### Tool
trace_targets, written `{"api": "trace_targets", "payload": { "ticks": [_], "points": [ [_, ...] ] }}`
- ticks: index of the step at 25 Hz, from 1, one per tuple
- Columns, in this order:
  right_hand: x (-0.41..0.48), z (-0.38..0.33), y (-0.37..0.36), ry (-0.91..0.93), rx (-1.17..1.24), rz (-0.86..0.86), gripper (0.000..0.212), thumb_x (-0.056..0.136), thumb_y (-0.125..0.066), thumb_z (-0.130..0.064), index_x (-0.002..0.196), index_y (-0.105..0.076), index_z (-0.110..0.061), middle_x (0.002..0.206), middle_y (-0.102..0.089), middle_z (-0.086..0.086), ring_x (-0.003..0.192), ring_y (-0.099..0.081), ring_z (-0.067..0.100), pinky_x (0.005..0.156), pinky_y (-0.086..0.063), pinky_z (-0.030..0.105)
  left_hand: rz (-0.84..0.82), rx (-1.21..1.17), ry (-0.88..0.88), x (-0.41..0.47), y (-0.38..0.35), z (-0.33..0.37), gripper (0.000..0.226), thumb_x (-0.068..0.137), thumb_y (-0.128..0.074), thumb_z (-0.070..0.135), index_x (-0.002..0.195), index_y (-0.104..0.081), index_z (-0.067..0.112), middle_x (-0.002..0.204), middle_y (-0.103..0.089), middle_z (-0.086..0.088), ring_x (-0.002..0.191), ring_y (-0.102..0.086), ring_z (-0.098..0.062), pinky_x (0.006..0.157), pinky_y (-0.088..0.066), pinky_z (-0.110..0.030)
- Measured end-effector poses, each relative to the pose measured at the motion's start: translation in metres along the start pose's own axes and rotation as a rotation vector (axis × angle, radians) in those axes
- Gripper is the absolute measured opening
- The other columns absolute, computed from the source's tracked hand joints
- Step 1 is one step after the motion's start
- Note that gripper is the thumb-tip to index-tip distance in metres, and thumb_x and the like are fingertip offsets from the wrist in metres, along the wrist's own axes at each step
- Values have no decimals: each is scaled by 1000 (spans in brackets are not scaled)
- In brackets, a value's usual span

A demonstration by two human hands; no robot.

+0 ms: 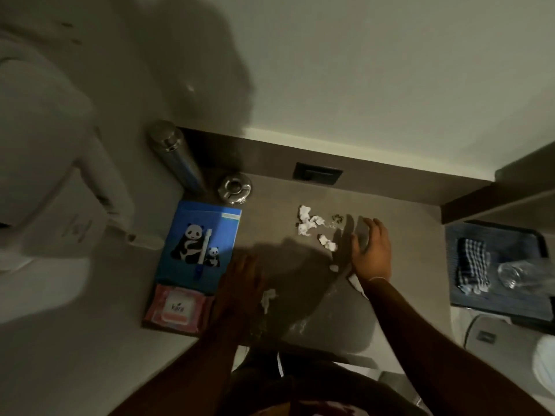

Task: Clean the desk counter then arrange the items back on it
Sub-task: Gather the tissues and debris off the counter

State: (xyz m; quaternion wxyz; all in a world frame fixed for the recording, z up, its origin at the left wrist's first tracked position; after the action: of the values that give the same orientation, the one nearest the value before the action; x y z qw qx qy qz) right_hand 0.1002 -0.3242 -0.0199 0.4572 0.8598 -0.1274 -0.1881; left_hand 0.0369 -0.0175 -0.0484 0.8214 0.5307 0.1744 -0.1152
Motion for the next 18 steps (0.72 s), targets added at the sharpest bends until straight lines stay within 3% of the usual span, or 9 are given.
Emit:
{"api": "trace_targets", "payload": {
  "ticks": [2,5,8,10,14,18],
  "points": [
    [-8,16,8,-4,-17,-36,56,101,-65,-34,152,-49,-18,160,-45,9,144,-49,32,123,-40,46,-82,62,-25,-11,-8,5,66,98,-45,58,155,-32,27,162,-32,-3,147,-33,-30,114,-40,-49],
    [-27,21,0,109,-72,-225,56,100,-65,-39,150,-52,-19,156,-48,7,138,-52,30,117,-47,44,-164,167,-34,-25,-11,0,73,91,-47,67,152,-33,29,159,-31,0,142,-37,-31,106,-47,-46],
    [-27,5,-12,247,-96,-319,55,100,-65,-43,151,-53,-26,159,-47,6,142,-48,27,118,-45,43,-186,158,-101,-34,-13,-1,52,95,-52,48,144,-45,31,150,-41,0,131,-48,-27,99,-49,-41],
    [-18,-7,-19,301,-147,-341,53,101,-64,-39,151,-55,-26,158,-48,7,143,-46,28,118,-44,41,-164,53,-120,-36,-15,5,41,100,-51,33,140,-53,26,146,-48,-2,129,-52,-25,103,-47,-38],
    [-1,-19,-29,349,-213,-431,34,105,-55,-25,136,-67,-15,139,-60,11,129,-55,34,105,-47,36,-124,-60,-41,-34,-11,28,31,100,-53,20,130,-60,16,137,-56,-8,122,-57,-26,101,-48,-38],
    [-6,-6,-10,252,-73,-281,34,103,-58,-22,135,-66,-12,130,-66,14,116,-64,33,99,-52,40,-46,-160,-89,-12,3,49,23,99,-55,19,120,-59,13,121,-60,-11,113,-60,-29,98,-50,-43]
  ]
}}
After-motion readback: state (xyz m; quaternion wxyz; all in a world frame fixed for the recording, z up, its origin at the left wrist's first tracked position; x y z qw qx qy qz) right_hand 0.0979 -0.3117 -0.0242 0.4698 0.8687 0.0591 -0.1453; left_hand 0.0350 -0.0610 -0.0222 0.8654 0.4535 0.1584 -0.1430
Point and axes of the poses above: each hand's wrist, its own x-axis towards the middle knuckle, its own y-axis out of the back of the hand, z = x × y, the point moved 2 cm from there along x, towards the middle knuckle
